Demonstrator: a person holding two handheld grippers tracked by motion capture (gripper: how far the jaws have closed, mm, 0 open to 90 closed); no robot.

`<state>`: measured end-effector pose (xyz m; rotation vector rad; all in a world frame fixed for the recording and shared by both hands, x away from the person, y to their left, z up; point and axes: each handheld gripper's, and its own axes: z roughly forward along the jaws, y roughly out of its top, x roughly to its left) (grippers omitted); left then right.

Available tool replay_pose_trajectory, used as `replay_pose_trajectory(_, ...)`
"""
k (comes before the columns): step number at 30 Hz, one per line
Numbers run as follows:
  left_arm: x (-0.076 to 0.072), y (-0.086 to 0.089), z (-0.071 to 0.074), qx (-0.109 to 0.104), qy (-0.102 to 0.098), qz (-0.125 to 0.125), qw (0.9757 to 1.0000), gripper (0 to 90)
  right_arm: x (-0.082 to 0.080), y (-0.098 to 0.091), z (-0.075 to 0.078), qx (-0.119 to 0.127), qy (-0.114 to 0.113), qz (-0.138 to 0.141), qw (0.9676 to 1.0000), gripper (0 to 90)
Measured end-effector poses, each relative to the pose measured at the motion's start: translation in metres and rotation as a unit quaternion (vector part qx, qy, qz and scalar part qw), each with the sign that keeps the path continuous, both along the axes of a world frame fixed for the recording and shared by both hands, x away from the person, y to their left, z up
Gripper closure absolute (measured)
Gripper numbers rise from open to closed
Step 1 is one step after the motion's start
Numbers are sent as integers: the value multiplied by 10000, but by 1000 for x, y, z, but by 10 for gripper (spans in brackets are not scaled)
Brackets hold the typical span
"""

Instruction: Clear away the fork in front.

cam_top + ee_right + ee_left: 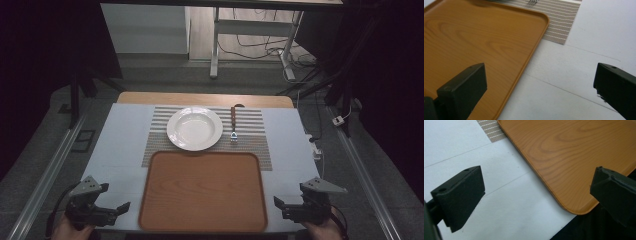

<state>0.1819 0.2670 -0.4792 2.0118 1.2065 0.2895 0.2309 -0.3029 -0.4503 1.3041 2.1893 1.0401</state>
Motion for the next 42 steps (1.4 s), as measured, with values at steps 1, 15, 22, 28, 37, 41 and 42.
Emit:
replay_pose_trajectory(1,0,-1,0,28,-3,-27,10000,0,0,1,0,-56,-8,30,10000,0)
replay_pose_trajectory(15,1,-2,0,34,2,-53,10000,0,1,0,0,55,71,198,9998,0)
replay_pose_trajectory(22,3,-1,0,-28,26,-68,10000,0,1,0,0,63,119,278,9995,0)
replay_pose_trajectory(28,3,0,-1,-94,55,-55,9999,0,2,2,-1,-1,181,257,9995,0)
replay_pose_trajectory(37,4,0,-1,-92,90,-68,9999,0,2,7,1,11,138,394,9991,0)
replay_pose_trajectory(41,5,1,-1,-121,97,-51,9999,0,3,11,2,-84,57,509,9987,0)
replay_pose_trajectory(42,5,1,-1,-121,97,-51,9999,0,4,11,2,-89,56,521,9986,0)
